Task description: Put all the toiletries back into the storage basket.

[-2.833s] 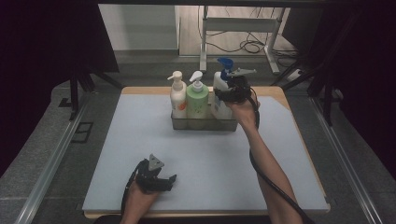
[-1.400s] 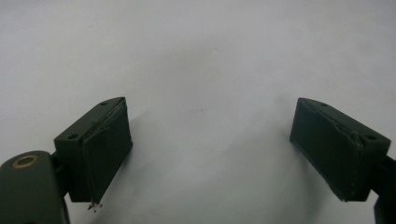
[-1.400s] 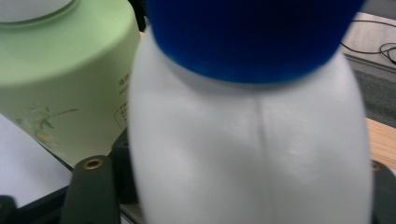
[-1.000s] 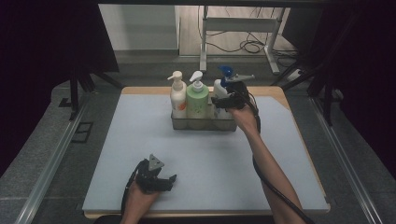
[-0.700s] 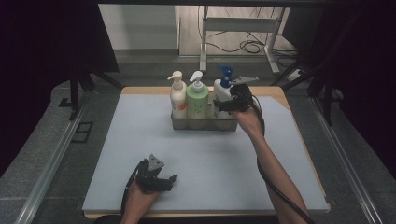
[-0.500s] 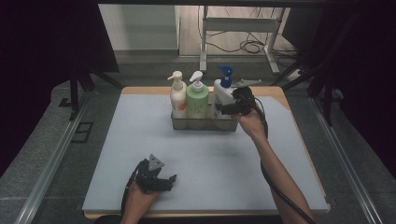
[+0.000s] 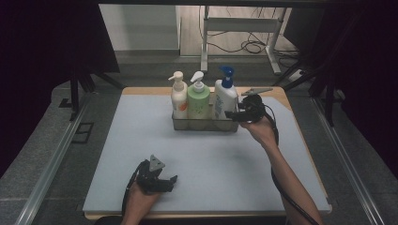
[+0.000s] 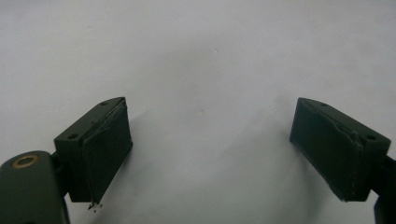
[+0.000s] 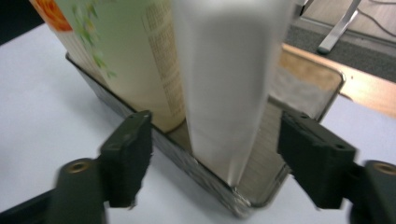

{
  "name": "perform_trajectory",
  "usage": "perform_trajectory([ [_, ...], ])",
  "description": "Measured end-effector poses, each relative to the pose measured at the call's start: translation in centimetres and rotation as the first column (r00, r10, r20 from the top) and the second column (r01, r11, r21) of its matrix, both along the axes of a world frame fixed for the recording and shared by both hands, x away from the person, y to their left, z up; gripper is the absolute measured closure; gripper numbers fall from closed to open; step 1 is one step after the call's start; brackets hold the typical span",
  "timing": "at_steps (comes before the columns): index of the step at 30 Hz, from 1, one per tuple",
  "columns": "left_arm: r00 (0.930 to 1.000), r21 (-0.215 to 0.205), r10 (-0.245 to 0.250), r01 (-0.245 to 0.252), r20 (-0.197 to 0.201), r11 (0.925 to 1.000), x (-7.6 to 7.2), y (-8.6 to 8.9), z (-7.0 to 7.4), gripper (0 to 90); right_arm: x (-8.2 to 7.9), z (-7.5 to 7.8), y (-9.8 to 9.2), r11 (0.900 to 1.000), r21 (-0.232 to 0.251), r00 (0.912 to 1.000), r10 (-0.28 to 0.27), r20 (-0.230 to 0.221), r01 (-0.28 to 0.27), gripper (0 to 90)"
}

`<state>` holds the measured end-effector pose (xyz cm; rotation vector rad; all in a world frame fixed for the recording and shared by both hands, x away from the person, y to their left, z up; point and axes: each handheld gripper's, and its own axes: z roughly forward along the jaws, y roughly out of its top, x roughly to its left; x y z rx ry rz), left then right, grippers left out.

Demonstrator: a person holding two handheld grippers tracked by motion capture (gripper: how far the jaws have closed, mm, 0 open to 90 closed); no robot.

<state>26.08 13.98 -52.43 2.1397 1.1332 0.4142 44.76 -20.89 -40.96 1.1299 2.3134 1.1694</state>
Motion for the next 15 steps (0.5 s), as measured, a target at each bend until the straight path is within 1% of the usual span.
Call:
perform_trajectory([
  [1, 1.0, 0.0, 0.0, 0.0, 0.0, 1.0, 0.0, 0.0, 0.0, 12.1, -0.1, -0.2, -0.4, 1.0, -0.005, 1.0, 0.001, 0.0, -0.001, 35.8],
  [3, 1.0, 0.001, 0.0, 0.0, -0.001, 1.0, 0.0, 0.0, 0.0, 12.1, -0.1, -0.3, -0.7, 1.0, 0.001, 1.0, 0.003, -0.007, -0.003, 41.5],
  [4, 1.0, 0.001, 0.0, 0.0, -0.001, 1.0, 0.0, 0.0, 0.0, 12.1, -0.1, -0.4, -1.0, 1.0, 0.008, 0.9999, 0.005, -0.011, -0.004, 46.8],
  [5, 1.0, 0.001, 0.0, 0.0, -0.001, 1.0, 0.0, 0.0, 0.0, 12.1, -0.1, -0.5, -1.2, 1.0, 0.013, 0.9999, 0.005, -0.016, -0.005, 49.5],
  [6, 1.0, 0.001, 0.0, 0.0, -0.001, 1.0, 0.0, 0.0, 0.0, 12.1, -0.1, -0.6, -1.5, 1.0, 0.031, 0.9996, 0.007, -0.029, -0.006, 53.9],
  [8, 1.0, 0.001, 0.0, 0.0, -0.001, 1.0, 0.0, 0.0, 0.0, 12.1, 0.0, -0.8, -1.8, 0.999, 0.043, 0.9993, 0.006, -0.036, -0.005, 61.3],
  [9, 1.0, 0.001, 0.0, 0.0, -0.001, 1.0, 0.0, 0.0, 0.0, 12.1, 0.0, -0.9, -2.0, 0.999, 0.047, 0.9995, 0.002, -0.033, -0.001, 66.0],
  [11, 1.0, 0.001, 0.0, 0.0, -0.001, 1.0, 0.0, 0.0, 0.0, 12.1, 0.1, -1.1, -2.3, 0.999, 0.047, 0.9995, -0.011, -0.031, 0.013, 72.5],
  [14, 1.0, 0.001, 0.0, 0.0, -0.001, 1.0, 0.0, 0.0, 0.0, 12.1, 0.4, -1.4, -2.7, 0.998, 0.038, 0.9987, -0.041, -0.03, 0.043, 84.1],
  [15, 1.0, 0.001, 0.0, 0.0, -0.001, 1.0, 0.0, 0.0, 0.0, 12.1, 0.4, -1.4, -2.7, 0.998, 0.037, 0.9985, -0.048, -0.027, 0.049, 86.5],
])
